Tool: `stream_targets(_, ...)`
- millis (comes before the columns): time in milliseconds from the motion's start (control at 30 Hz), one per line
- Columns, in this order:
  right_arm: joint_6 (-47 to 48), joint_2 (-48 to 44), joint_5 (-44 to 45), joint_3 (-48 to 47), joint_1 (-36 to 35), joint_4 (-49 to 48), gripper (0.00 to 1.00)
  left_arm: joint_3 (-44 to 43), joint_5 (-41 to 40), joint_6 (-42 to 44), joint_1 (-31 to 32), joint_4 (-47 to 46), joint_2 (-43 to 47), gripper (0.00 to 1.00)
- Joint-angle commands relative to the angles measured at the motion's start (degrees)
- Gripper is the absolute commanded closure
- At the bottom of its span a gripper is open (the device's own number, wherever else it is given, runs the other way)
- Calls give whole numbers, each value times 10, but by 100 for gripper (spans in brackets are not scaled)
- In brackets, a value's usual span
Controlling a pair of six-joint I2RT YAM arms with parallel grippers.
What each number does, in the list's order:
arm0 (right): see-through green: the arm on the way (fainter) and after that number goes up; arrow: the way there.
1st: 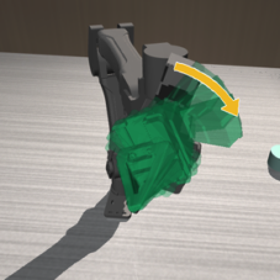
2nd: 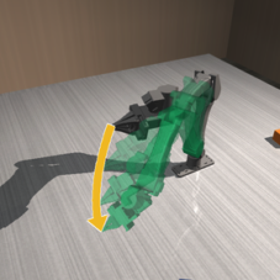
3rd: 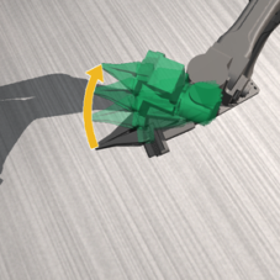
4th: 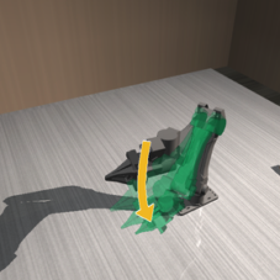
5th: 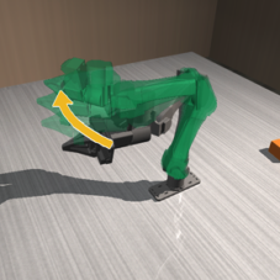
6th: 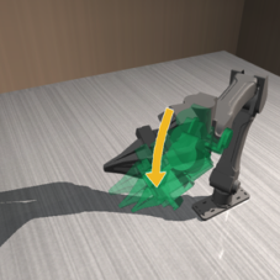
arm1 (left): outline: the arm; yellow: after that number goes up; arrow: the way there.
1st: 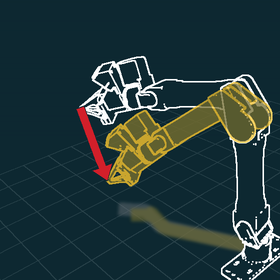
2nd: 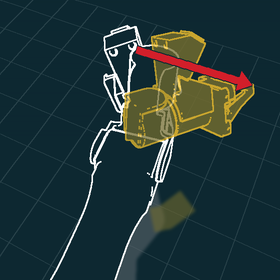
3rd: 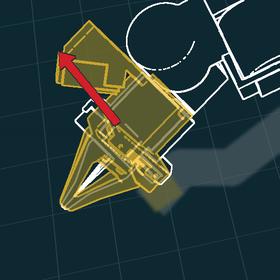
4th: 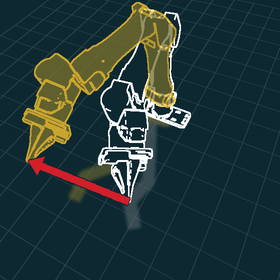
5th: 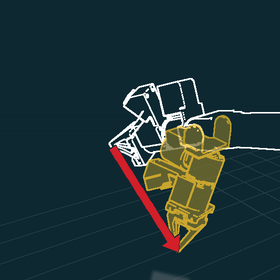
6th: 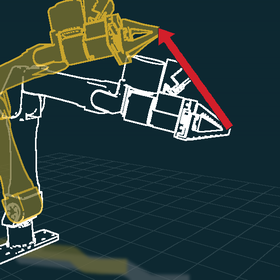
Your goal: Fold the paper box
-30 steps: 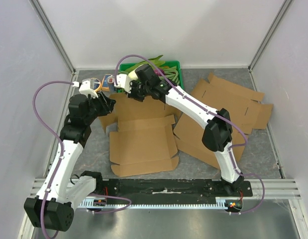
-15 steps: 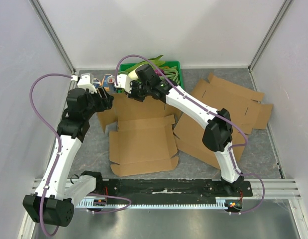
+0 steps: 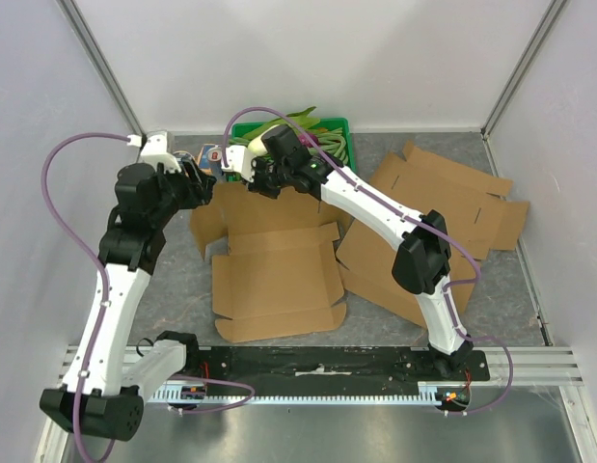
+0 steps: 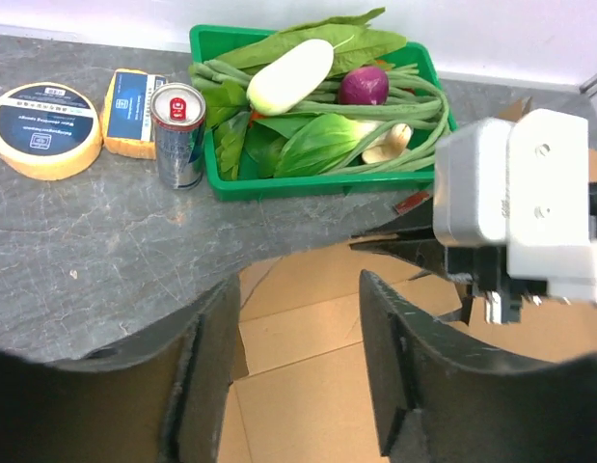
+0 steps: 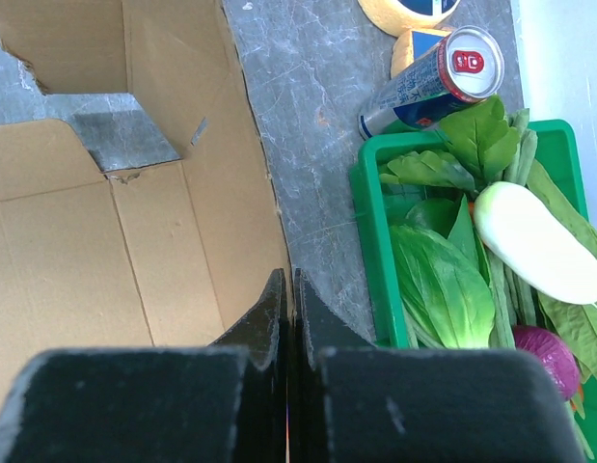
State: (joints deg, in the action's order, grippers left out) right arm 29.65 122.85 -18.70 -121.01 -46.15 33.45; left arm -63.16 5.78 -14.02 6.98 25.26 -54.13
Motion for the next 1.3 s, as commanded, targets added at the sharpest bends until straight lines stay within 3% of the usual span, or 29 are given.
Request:
stream_targets(0,-21,-16,-35,-17,1,15,100,-25,37,39,0,25,-61,45)
stream_targets(167,-24,-13,-35,-19,1,15,100,-14,35,57,1,22,-85,62)
stream_targets(300,-31,-13,-40,-23,1,14,100,5,44,50,2,6,-84,66)
stream_targets(433,-56,-15,-41,-20,0,7,100,11,41,35,2,5,-99,75)
stream_targets(467,-72,-15,-29,-15,-1,-9,100,13,36,31,3,6,-102,83)
stream_targets(533,-170,-14,67,-17,-5,-28,81,26,3,20,5,1,-102,93)
stream_targets(567,-221,-14,127,-32,-6,-31,63,33,-7,16,5,-12,-99,96)
stream_targets(600,-344,-16,174,-39,-6,-22,58,41,-17,13,4,-26,-93,97)
stream_targets(667,-441,-54,275,-14,-5,12,36,62,-26,18,5,-44,-86,98)
stream_targets(700,-485,-76,291,5,-5,11,13,66,-32,22,5,-57,-81,98)
stream_targets(767,-546,-139,329,49,-6,0,2,68,-31,28,5,-65,-77,98)
stream_targets(900,-618,-239,400,101,-6,1,2,74,-23,33,5,-90,-69,98)
stream_targets(1000,-757,-318,347,214,-7,-63,2,81,-12,36,5,-98,-68,98)
stream_targets(1033,-855,-336,315,305,-6,-156,2,87,-11,37,4,-101,-65,98)
stream_targets(1133,-1021,-373,282,430,-4,-292,3,96,-6,36,5,-108,-60,98)
stream_targets(1167,-1108,-374,293,445,-5,-307,3,97,-6,34,5,-110,-59,98)
stream_targets(1267,-1254,-375,338,497,-5,-357,8,106,-8,32,5,-116,-51,98)
